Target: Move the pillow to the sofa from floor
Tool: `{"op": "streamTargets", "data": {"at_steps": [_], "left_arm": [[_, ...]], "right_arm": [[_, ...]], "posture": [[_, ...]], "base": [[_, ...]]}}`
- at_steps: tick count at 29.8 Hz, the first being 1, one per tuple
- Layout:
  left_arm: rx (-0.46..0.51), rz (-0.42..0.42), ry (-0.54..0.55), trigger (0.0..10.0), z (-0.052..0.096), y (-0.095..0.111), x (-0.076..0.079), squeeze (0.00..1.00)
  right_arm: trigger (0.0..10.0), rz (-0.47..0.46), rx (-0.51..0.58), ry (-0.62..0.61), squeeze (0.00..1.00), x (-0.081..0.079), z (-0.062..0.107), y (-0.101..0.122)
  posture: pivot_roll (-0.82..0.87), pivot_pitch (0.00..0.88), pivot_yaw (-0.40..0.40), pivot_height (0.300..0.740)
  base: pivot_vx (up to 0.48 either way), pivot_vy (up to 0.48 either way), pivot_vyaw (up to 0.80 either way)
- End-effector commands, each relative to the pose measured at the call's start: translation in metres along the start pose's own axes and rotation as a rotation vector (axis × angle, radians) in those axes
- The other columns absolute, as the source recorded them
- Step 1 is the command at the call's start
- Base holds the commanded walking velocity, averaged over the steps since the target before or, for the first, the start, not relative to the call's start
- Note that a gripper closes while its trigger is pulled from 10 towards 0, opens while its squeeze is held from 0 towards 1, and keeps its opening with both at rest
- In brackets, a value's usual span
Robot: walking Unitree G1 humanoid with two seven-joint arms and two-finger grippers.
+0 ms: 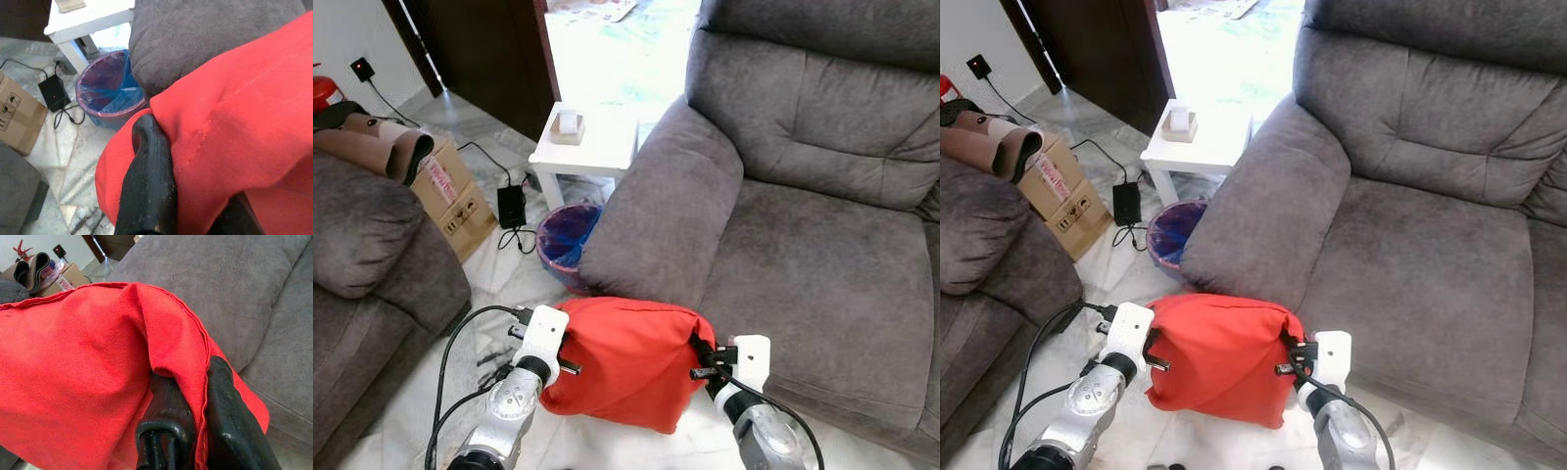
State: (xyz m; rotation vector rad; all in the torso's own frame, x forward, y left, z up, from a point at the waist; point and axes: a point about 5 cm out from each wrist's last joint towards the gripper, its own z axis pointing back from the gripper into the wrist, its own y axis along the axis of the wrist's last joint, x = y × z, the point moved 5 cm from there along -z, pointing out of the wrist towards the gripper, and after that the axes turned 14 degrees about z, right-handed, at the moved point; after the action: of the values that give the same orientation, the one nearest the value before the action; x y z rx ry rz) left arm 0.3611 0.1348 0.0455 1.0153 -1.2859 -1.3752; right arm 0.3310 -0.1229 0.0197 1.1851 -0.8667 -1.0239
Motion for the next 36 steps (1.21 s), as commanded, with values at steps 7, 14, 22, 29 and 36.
{"op": "streamTargets", "data": {"at_steps": [7, 14, 22, 29, 36], "left_arm": [[0.114, -0.016, 0.003, 10.0, -0.003, 0.025, -0.002, 0.00], [0.116, -0.025, 0.002, 10.0, -0.004, 0.026, -0.003, 0.00], [0.125, -0.016, 0.009, 10.0, -0.003, 0.026, -0.005, 0.00], [0.128, -0.020, 0.009, 10.0, -0.003, 0.027, -0.004, 0.00], [0.122, -0.027, 0.021, 10.0, 0.000, 0.024, -0.010, 0.00]], "right_arm": [[10.0, -0.008, 0.025, -0.011, 0.00, -0.001, -0.001, 0.004], [10.0, -0.002, 0.024, 0.001, 0.00, -0.003, -0.001, 0.002], [10.0, -0.006, 0.053, -0.032, 0.00, 0.007, -0.004, 0.009], [10.0, -0.005, 0.039, -0.047, 0.00, 0.012, -0.003, 0.007], [10.0, -0.007, 0.054, -0.071, 0.00, 0.016, -0.001, 0.008]], "posture": [[0.02, 0.187, 0.062, 0.740], [0.03, 0.186, 0.056, 0.740], [0.03, 0.191, 0.051, 0.740], [0.02, 0.196, 0.049, 0.740], [0.02, 0.204, 0.047, 0.740]], "base": [[0.000, -0.480, -0.78], [0.000, -0.471, -0.51], [0.000, -0.458, 0.00], [0.000, -0.456, -0.56], [0.000, -0.456, -0.78]]}}
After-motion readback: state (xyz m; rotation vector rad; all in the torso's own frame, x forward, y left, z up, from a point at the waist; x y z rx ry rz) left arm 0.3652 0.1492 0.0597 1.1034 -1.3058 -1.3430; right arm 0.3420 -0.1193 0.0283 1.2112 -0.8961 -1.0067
